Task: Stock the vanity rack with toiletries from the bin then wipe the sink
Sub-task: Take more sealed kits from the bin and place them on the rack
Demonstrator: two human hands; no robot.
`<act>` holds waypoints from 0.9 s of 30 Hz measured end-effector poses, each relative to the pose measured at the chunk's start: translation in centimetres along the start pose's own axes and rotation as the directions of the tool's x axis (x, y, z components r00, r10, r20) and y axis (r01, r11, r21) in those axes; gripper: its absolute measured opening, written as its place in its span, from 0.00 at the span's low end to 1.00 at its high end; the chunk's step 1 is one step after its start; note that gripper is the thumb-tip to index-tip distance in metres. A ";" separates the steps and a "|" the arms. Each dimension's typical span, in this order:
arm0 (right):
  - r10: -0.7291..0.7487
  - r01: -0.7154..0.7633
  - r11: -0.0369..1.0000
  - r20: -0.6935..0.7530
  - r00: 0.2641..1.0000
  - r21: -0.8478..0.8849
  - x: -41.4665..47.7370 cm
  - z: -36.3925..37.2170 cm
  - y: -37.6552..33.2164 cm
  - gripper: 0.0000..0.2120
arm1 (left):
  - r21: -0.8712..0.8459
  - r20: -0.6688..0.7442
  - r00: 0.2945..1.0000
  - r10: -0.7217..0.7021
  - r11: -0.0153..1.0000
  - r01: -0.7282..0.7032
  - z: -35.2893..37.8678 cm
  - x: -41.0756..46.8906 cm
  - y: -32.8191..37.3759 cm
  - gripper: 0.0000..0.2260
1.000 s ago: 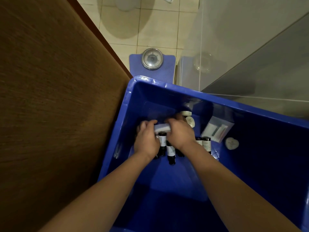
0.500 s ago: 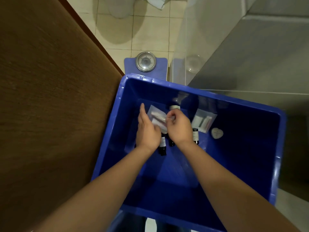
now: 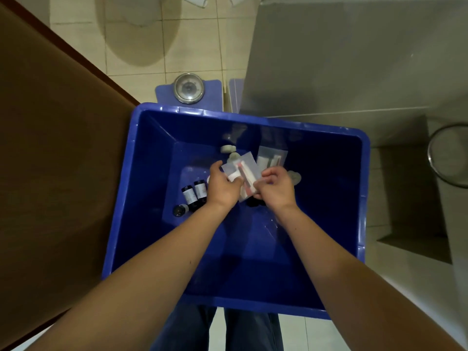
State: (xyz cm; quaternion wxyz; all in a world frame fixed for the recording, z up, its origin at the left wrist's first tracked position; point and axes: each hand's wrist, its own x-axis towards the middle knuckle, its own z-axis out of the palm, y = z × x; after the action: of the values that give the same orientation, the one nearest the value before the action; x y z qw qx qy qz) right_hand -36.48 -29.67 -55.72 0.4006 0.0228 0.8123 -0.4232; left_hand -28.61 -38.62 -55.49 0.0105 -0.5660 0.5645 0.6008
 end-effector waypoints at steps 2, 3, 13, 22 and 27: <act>-0.008 0.009 0.998 0.014 1.000 -0.060 0.4 -0.8 0.6 0.14 | -0.007 0.004 1.000 -0.003 1.000 0.003 0.7 0.2 0.0 0.20; -0.020 0.021 0.996 0.014 1.000 -0.088 0.6 -1.1 0.8 0.13 | 0.003 0.009 1.000 -0.005 1.000 0.005 1.1 0.4 -0.1 0.18; -0.004 -0.004 0.999 -0.155 0.988 -0.049 3.6 -2.6 2.0 0.12 | 0.111 -0.019 0.997 0.071 0.991 -0.068 2.4 2.1 -0.5 0.10; 0.059 -0.058 0.998 -0.090 0.994 0.010 5.9 -2.0 1.6 0.10 | 0.112 -0.054 0.993 0.101 0.989 -0.095 3.0 3.3 -1.0 0.08; 0.093 -0.070 0.987 -0.159 0.983 0.146 6.5 -1.8 1.6 0.13 | 0.100 -0.072 0.990 0.125 0.988 -0.117 3.4 3.3 -1.1 0.07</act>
State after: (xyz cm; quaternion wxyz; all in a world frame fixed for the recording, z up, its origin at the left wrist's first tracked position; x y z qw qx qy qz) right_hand -41.36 -29.35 -60.58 0.3462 0.1191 0.8094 -0.4592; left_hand -31.32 -37.92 -59.44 -0.0208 -0.5525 0.6259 0.5500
